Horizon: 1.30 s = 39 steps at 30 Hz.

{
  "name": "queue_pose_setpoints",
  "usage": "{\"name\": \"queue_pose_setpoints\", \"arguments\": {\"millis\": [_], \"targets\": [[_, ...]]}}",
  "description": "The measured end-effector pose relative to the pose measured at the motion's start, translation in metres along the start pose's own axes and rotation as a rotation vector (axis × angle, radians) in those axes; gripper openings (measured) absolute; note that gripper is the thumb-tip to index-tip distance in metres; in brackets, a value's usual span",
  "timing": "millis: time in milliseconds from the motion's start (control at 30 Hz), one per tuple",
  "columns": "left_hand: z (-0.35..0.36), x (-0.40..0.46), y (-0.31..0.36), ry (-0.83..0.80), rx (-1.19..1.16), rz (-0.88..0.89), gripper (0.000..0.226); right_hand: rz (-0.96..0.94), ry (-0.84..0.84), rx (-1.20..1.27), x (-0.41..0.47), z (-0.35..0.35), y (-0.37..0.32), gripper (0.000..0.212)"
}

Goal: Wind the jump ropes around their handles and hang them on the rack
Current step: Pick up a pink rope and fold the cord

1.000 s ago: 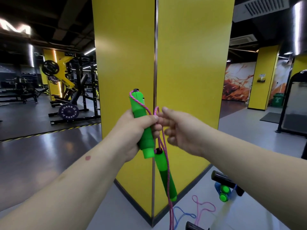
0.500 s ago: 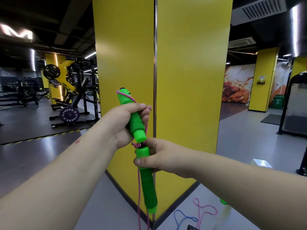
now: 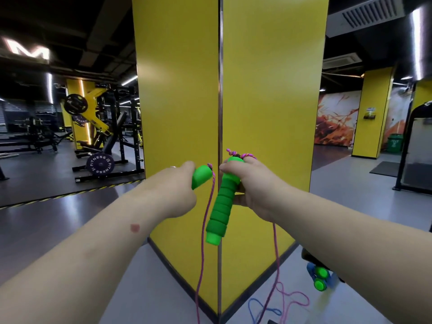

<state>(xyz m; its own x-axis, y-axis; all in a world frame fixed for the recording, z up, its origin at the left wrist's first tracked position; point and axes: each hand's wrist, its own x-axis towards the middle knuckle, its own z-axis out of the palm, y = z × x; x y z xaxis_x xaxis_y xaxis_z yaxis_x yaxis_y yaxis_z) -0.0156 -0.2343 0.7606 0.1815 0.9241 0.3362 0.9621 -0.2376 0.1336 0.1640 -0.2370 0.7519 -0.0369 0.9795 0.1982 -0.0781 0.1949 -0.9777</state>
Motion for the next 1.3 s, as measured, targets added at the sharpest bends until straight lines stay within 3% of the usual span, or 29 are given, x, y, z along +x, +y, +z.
{"name": "queue_pose_setpoints", "arguments": {"millis": [100,200,367,567,733,933,1033,1133,1233,1300], "targets": [[0.007,-0.001,-0.002,0.179,0.148,0.111,0.047,0.043,0.036,-0.03,0.0,0.0,0.006,0.037],[0.006,-0.003,0.0,0.226,0.208,0.088,0.042,0.045,0.072,0.026,0.002,-0.002,0.007,0.039],[-0.004,-0.006,0.013,-0.015,-0.098,-0.039,0.003,0.072,0.011,0.148,0.004,-0.003,0.011,0.046],[-0.002,-0.009,0.023,-0.08,-0.351,0.005,0.017,0.087,-0.012,0.339,0.009,-0.002,0.017,0.049],[0.022,-0.007,0.023,0.14,-0.158,0.088,0.061,0.062,-0.052,0.375,0.007,0.003,0.023,0.038],[0.029,-0.003,0.025,0.286,-0.066,0.152,0.043,0.066,-0.076,0.369,0.004,0.004,0.029,0.04],[0.025,-0.004,0.02,0.328,0.027,0.132,0.038,0.115,-0.119,0.183,-0.001,-0.002,0.023,0.041],[0.021,-0.004,0.012,0.342,0.134,0.114,0.038,0.175,-0.122,-0.35,-0.013,-0.02,0.001,0.031],[0.018,-0.003,0.006,0.351,0.208,0.106,0.036,-0.032,0.052,-0.754,-0.011,-0.034,-0.008,0.027],[0.017,-0.003,0.008,0.34,0.252,0.141,0.036,-0.103,-0.011,-0.806,-0.01,-0.031,-0.004,0.057]]}}
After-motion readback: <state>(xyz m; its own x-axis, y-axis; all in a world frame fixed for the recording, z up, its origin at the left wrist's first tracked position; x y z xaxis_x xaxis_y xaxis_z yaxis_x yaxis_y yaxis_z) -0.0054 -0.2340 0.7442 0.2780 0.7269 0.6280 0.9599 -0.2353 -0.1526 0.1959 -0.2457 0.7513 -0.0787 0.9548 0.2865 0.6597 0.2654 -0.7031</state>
